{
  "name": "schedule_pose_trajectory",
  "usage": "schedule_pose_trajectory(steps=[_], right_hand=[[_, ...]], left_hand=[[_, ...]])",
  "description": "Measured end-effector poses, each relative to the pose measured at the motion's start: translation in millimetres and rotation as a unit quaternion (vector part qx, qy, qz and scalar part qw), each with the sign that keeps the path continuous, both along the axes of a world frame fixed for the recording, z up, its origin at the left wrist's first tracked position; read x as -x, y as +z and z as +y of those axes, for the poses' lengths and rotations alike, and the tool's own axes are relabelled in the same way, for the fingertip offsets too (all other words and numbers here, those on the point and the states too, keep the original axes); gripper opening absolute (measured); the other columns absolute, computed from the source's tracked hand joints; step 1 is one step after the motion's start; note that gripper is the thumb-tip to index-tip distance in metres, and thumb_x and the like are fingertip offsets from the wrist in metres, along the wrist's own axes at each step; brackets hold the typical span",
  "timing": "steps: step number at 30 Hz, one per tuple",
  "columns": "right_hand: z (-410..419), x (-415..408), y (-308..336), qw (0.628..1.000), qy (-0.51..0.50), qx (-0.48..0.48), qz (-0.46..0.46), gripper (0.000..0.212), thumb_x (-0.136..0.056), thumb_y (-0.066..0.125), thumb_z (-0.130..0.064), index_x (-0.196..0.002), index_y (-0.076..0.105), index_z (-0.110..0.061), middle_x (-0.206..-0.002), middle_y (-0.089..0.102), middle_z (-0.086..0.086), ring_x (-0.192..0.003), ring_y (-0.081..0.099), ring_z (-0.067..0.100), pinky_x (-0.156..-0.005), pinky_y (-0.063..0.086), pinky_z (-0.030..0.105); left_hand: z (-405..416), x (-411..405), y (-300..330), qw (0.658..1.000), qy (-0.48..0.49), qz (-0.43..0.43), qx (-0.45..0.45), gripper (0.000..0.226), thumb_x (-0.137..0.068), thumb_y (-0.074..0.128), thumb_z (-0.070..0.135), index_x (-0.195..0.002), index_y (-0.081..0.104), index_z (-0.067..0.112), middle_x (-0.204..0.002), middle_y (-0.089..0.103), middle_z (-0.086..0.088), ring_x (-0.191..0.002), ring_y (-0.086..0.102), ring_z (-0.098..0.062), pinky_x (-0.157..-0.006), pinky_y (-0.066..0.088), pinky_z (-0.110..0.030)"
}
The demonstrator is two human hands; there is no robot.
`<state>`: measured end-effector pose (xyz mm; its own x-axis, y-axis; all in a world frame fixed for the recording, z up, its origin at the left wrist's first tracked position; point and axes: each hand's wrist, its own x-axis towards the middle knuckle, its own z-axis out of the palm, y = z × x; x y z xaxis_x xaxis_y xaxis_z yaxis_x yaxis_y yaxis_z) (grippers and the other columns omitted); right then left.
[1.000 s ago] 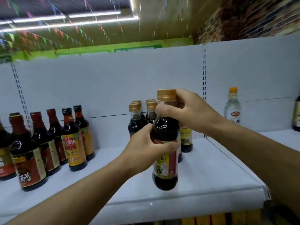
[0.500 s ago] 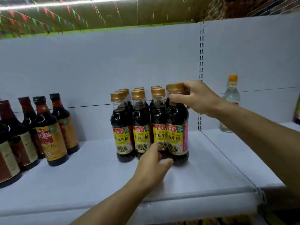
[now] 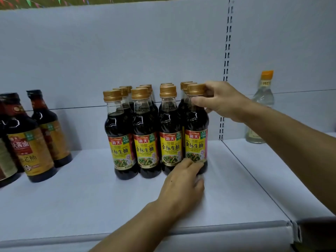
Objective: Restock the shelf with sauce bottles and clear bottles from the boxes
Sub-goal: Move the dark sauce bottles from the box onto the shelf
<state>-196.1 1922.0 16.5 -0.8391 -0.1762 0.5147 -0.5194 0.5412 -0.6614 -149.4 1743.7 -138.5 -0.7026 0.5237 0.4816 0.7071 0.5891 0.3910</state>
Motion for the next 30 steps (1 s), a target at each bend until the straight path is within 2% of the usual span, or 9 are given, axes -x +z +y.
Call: schedule_pose_trajectory(steps=[4, 8, 13, 18, 20, 24, 28, 30], right_hand=[[4, 5, 5, 0.999, 0.03, -0.006, -0.039, 0.017, -0.09, 0.068, -0.018, -0.106, 0.063, -0.023, -0.1, 0.072, -0.001, -0.089, 0.07, 0.01, -0.065, 0.056, 0.022], [4, 8, 8, 0.998, 0.037, -0.018, -0.051, 0.018, -0.09, 0.068, -0.017, -0.107, 0.062, -0.02, -0.104, 0.072, 0.005, -0.095, 0.07, 0.016, -0.075, 0.059, 0.032], [5, 5, 10, 0.996, 0.048, -0.01, -0.071, 0.02, -0.092, 0.066, -0.015, -0.11, 0.062, -0.021, -0.107, 0.071, 0.003, -0.098, 0.07, 0.014, -0.074, 0.057, 0.027], [4, -2, 9, 0.995, 0.052, 0.003, -0.087, 0.024, -0.094, 0.061, -0.011, -0.117, 0.06, -0.021, -0.112, 0.07, 0.004, -0.103, 0.068, 0.014, -0.077, 0.056, 0.027], [2, -4, 8, 0.995, 0.047, 0.011, -0.086, 0.027, -0.095, 0.06, -0.012, -0.122, 0.058, -0.019, -0.114, 0.07, 0.004, -0.105, 0.067, 0.015, -0.078, 0.055, 0.028], [-4, -11, 1, 0.998, 0.022, 0.015, -0.065, 0.026, -0.098, 0.056, -0.016, -0.123, 0.057, -0.023, -0.111, 0.07, 0.0, -0.1, 0.067, 0.01, -0.074, 0.053, 0.02], [-9, -16, -6, 0.999, -0.013, 0.021, -0.041, 0.028, -0.099, 0.055, -0.018, -0.127, 0.056, -0.017, -0.114, 0.068, 0.004, -0.107, 0.063, 0.017, -0.092, 0.05, 0.035], [-12, -18, -7, 0.999, -0.029, 0.013, -0.03, 0.027, -0.099, 0.055, -0.02, -0.125, 0.056, -0.018, -0.112, 0.068, 0.004, -0.104, 0.063, 0.017, -0.091, 0.05, 0.037]], left_hand=[[2, 0, -6, 0.999, 0.0, 0.014, 0.031, 0.054, -0.092, 0.052, 0.027, -0.145, 0.041, 0.024, -0.119, 0.044, 0.005, -0.111, 0.045, -0.016, -0.094, 0.045, -0.033], [1, -1, -9, 0.999, 0.01, 0.007, 0.053, 0.062, -0.091, 0.051, 0.029, -0.15, 0.031, 0.026, -0.115, 0.039, 0.004, -0.109, 0.042, -0.018, -0.096, 0.043, -0.032], [2, -2, -9, 0.998, 0.017, -0.011, 0.066, 0.063, -0.092, 0.051, 0.03, -0.151, 0.028, 0.027, -0.118, 0.037, 0.004, -0.111, 0.041, -0.018, -0.098, 0.043, -0.034], [0, -3, -9, 0.998, 0.017, -0.019, 0.061, 0.06, -0.092, 0.051, 0.03, -0.149, 0.031, 0.026, -0.115, 0.037, 0.004, -0.11, 0.041, -0.017, -0.097, 0.042, -0.033], [0, -3, -9, 0.998, 0.018, -0.026, 0.057, 0.06, -0.093, 0.051, 0.031, -0.149, 0.031, 0.027, -0.117, 0.037, 0.004, -0.11, 0.042, -0.017, -0.098, 0.042, -0.03], [-3, -3, -9, 0.999, 0.026, -0.037, 0.03, 0.059, -0.093, 0.052, 0.031, -0.149, 0.033, 0.03, -0.119, 0.038, 0.005, -0.112, 0.042, -0.015, -0.095, 0.037, -0.023], [-6, -4, -6, 0.998, 0.028, -0.042, 0.033, 0.056, -0.093, 0.052, 0.03, -0.147, 0.037, 0.029, -0.12, 0.039, 0.005, -0.111, 0.044, -0.016, -0.092, 0.036, -0.022], [-8, -5, -4, 0.998, 0.029, -0.05, 0.039, 0.055, -0.093, 0.052, 0.031, -0.147, 0.038, 0.027, -0.124, 0.041, 0.005, -0.114, 0.045, -0.018, -0.095, 0.037, -0.024]])
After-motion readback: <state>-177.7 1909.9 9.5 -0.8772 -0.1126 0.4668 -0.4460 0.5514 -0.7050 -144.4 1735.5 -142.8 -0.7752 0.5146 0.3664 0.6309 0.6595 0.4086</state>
